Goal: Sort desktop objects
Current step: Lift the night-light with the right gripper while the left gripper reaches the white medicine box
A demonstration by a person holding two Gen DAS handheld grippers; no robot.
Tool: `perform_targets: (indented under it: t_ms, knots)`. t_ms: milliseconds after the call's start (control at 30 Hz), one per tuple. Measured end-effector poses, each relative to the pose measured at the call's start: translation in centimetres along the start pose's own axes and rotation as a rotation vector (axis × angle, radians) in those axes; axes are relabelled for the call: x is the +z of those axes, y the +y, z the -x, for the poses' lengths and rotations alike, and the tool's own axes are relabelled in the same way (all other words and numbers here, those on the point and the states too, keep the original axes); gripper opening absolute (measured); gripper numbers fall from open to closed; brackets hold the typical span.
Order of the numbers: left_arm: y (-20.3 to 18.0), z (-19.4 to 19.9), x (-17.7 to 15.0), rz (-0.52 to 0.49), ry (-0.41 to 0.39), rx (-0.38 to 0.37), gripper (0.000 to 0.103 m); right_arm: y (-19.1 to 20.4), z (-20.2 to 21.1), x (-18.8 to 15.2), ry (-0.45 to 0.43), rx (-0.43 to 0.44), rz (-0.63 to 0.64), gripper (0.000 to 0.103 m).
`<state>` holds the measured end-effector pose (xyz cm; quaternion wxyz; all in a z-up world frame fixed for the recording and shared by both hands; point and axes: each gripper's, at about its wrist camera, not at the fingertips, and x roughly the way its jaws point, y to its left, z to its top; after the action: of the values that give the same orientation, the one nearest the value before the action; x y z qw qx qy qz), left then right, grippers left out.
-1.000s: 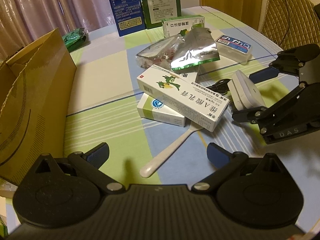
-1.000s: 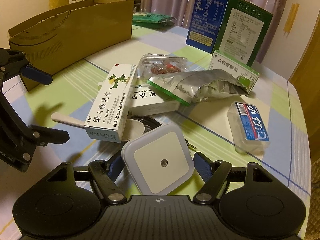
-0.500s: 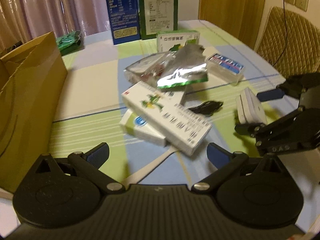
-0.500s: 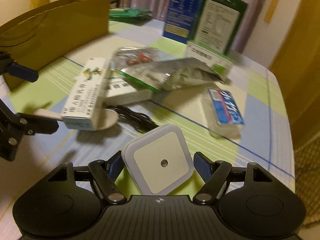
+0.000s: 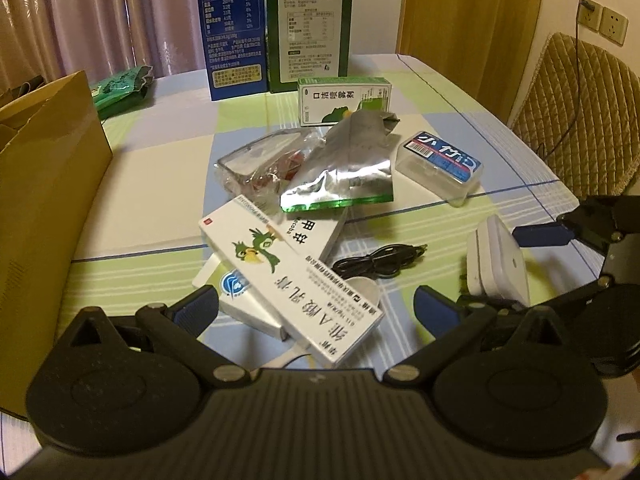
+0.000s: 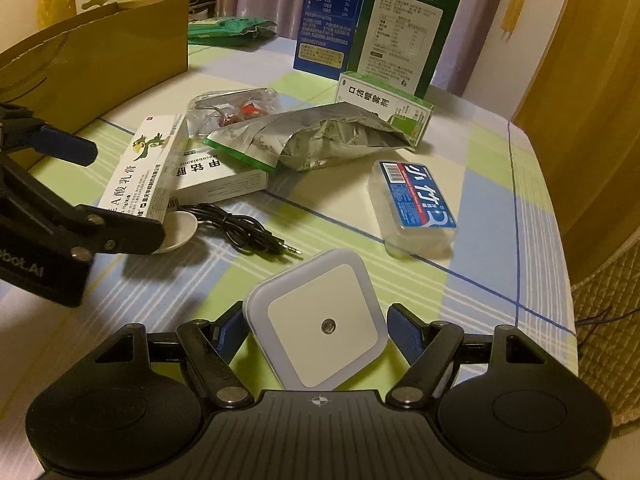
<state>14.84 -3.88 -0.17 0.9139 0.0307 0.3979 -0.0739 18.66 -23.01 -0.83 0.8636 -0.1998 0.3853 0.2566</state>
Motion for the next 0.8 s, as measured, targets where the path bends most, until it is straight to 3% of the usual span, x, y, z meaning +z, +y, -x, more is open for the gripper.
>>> perform_targets:
  t_ms: [267,500,633,733,800]
  knots:
    - [-0.2,-0.9,0.4,0.046,-0.002,0.0,0.1,-0.1,0.0,-0.1,-0.004,0.002,-0.003,0.072]
    - [0.0,-2.0,0.4,0.045,0.016,0.024,0.076,0.0,-0.1,-0.2,0.003,-0.003,0.0,0.072]
    - [0.6,-1.8,0.0,0.035,0.02,0.021,0.068,0.1,-0.2,-0.2,0.005,-0.005,0.002,0.071]
    - [1.4,-1.0,-0.5,0.014,0.019,0.022,0.054,0.2,-0.2,-0.1,0.001,0.0,0.001,0.07]
    - [2.1,-0.3,-1.1,-0.007,0.023,0.026,0.038,0.4,-0.1,0.0,0.001,0.008,-0.001,0.07]
